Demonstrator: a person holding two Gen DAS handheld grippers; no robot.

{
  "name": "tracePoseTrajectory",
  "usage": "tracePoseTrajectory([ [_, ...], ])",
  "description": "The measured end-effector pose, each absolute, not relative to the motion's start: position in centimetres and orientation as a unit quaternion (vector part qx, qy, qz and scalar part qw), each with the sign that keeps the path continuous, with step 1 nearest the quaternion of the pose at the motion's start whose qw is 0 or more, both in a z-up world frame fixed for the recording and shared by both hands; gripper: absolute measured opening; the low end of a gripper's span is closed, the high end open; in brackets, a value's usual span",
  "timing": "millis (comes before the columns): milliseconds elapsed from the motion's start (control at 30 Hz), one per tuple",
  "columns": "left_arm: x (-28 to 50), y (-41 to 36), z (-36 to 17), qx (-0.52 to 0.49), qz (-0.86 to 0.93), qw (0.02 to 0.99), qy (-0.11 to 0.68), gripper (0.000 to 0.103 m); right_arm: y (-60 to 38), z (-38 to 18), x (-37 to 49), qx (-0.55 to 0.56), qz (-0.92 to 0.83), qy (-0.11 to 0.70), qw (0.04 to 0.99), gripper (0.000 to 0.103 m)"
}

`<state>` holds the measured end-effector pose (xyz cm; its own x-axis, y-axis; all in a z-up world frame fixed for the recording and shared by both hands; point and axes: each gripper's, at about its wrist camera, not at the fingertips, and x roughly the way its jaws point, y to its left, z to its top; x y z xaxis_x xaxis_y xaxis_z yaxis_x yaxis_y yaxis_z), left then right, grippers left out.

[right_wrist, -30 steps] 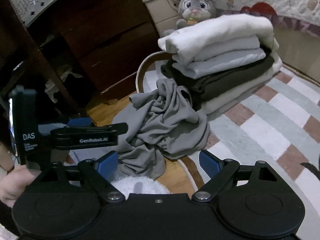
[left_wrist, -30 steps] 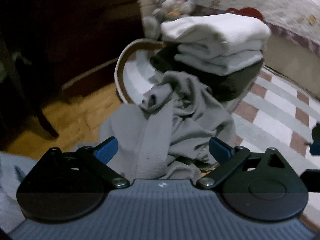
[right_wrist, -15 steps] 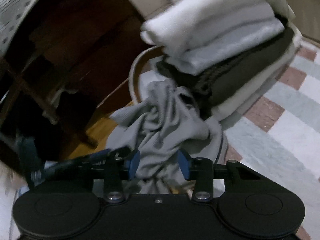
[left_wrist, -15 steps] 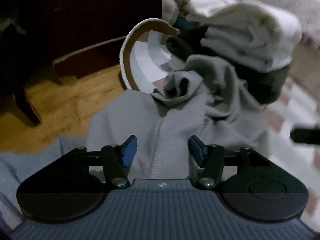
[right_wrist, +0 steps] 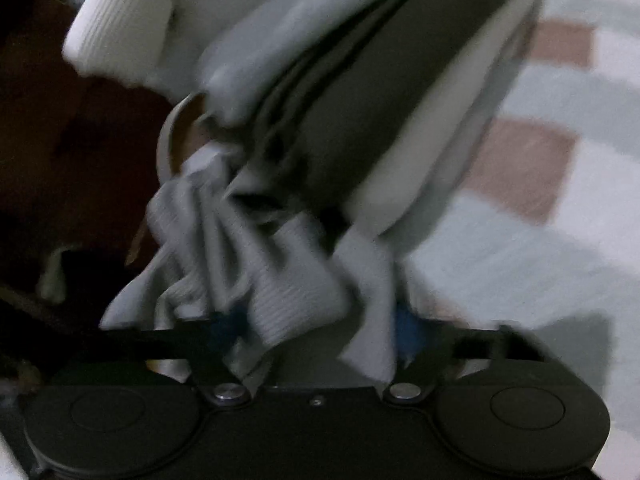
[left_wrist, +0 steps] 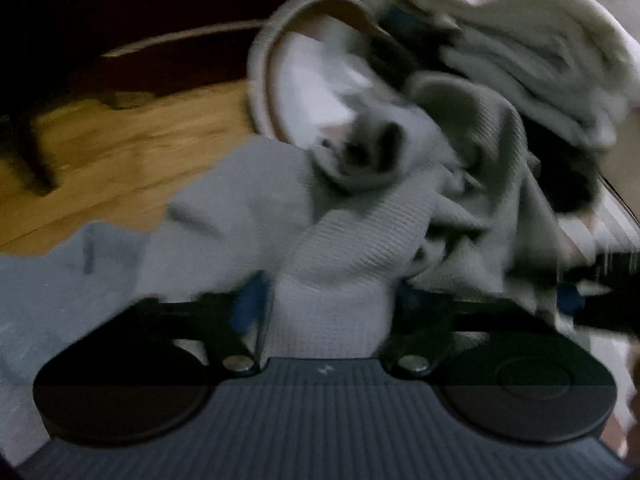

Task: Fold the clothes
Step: 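Grasp the grey shirt with the left gripper while the right gripper grasps it too, then lift the grey shirt with both grippers and carry it toward the open rug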

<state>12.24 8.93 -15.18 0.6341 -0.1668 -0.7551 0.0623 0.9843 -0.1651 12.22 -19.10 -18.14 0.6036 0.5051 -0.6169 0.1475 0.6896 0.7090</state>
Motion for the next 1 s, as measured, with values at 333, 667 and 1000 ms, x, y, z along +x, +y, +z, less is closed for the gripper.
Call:
tracePoseTrajectory([
  [333,8.1,8.0,-10.1,-0.018,-0.072,0.934,0.350,0.010,-18.3,-12.5,6.4,0.377,0.189,0.365,0.830,0.015],
  [667,0.9,-0.4,-2.9,0.106,-0.136,0.959,0.227,0.010,-22.6,-5.7,-4.2,0.338,0.143,0.274,0.889,0.013],
  [1000,-5.8,-9.0,1.0,0.125,-0.248,0.942,0.187,0.010,-27.6,-0.4,-15.2,0.318,0.042,0.201,0.926,0.013],
])
